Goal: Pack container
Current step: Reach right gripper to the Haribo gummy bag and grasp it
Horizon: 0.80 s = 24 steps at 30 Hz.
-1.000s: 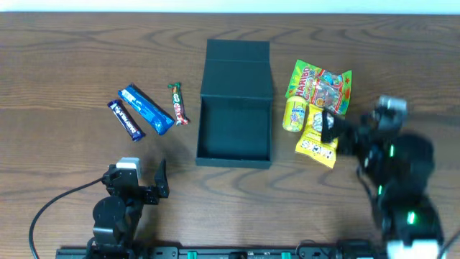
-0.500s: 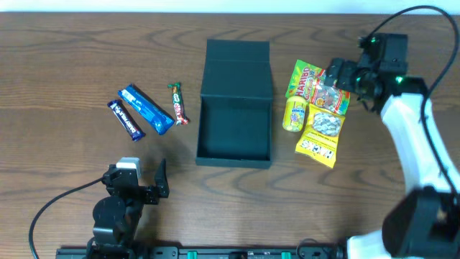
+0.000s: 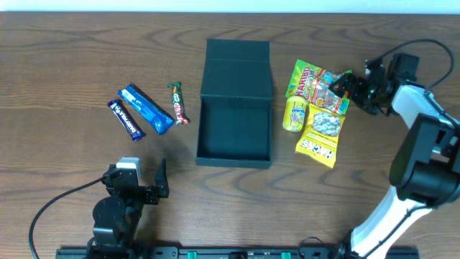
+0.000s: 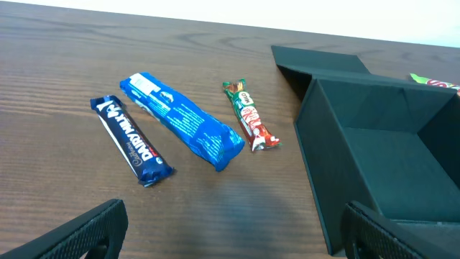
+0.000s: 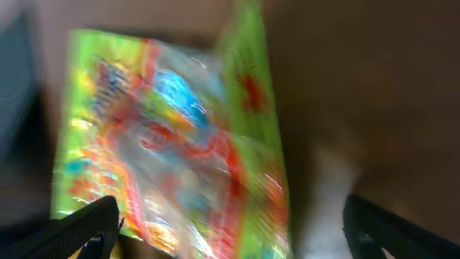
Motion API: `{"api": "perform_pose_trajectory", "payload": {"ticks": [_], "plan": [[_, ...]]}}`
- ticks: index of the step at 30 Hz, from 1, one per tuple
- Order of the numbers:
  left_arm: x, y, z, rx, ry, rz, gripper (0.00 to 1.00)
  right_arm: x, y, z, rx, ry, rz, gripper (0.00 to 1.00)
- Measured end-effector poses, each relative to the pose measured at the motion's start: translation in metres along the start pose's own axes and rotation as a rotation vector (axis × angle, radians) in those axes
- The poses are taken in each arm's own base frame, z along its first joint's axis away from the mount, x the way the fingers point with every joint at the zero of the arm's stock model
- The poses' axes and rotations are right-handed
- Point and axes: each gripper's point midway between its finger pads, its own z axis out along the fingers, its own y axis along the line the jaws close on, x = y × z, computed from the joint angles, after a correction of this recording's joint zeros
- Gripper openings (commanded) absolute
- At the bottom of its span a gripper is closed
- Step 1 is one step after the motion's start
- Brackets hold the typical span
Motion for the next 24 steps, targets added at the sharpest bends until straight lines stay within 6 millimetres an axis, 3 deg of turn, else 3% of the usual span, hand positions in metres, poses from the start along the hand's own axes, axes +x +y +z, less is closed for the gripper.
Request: {"api": "perform_pose_trajectory", "payload": {"ticks": [2,10,14,24], "plan": [[0.000,0.000,0.000,0.000,0.000,0.000,0.95,-0.001,0.005,0.003,-0.039,-0.001,-0.008,0.94],[0.000,0.000,0.000,0.000,0.000,0.000,0.95,0.003,0.010,0.017,-0.120,0.016,-0.024,0.44],[0.000,0.000,0.000,0.000,0.000,0.000,0.95,0.005,0.013,0.020,-0.128,0.025,-0.031,0.01],[0.000,0.000,0.000,0.000,0.000,0.000,0.95,0.002,0.022,0.014,-0.158,0.040,-0.024,0.01]]}}
